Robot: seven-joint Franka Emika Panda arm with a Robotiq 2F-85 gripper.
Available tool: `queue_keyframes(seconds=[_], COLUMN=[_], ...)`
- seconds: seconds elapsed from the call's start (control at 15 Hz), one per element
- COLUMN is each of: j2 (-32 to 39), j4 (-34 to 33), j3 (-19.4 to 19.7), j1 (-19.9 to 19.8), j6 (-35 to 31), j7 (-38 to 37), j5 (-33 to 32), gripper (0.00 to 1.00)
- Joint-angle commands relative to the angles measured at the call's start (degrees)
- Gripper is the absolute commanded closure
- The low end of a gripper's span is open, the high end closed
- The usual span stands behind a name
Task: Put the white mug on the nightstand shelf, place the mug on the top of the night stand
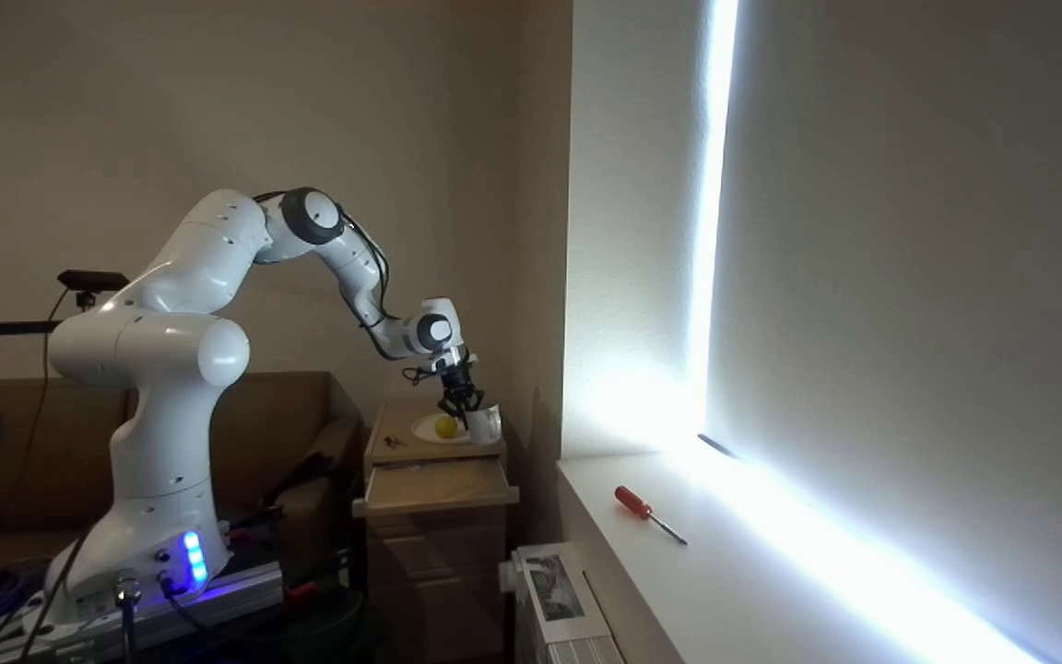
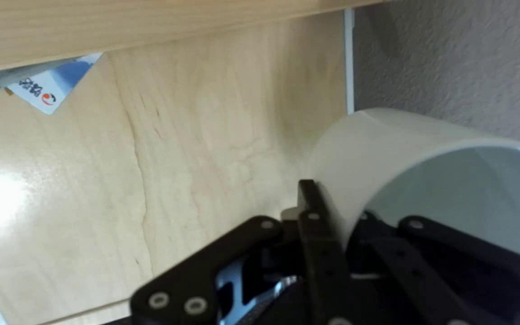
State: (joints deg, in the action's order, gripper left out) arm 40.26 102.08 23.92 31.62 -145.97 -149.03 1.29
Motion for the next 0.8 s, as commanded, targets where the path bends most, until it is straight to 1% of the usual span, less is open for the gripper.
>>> queue_keyframes(seconds=[0.0, 0.07, 0.2, 0.33, 0.53, 0.6, 0.67, 0.73], j2=[-12.6, -15.1, -19.7, -23.3, -23.1, -22.8, -23.1, -23.1], j4=[6.3, 6.6, 6.5, 5.9, 3.3, 2.8, 3.4, 3.3], j3=[-4.7, -5.9, -10.4, -16.0, -25.6, -28.2, -26.6, -28.4], j1=[-0.7, -0.6, -1.2, -1.7, -3.5, -4.2, -4.0, -4.0], j6=[-0.7, -0.4, 1.2, 3.4, 6.2, 7.1, 5.9, 6.6], j7=[2.2, 2.0, 3.0, 4.9, 10.3, 12.7, 7.2, 8.5], j5=[-10.1, -13.1, -16.7, -17.9, -13.4, -11.7, -15.3, -14.1], gripper=[0.99, 0.99, 0.99, 0.99, 0.99, 0.99, 0.95, 0.95])
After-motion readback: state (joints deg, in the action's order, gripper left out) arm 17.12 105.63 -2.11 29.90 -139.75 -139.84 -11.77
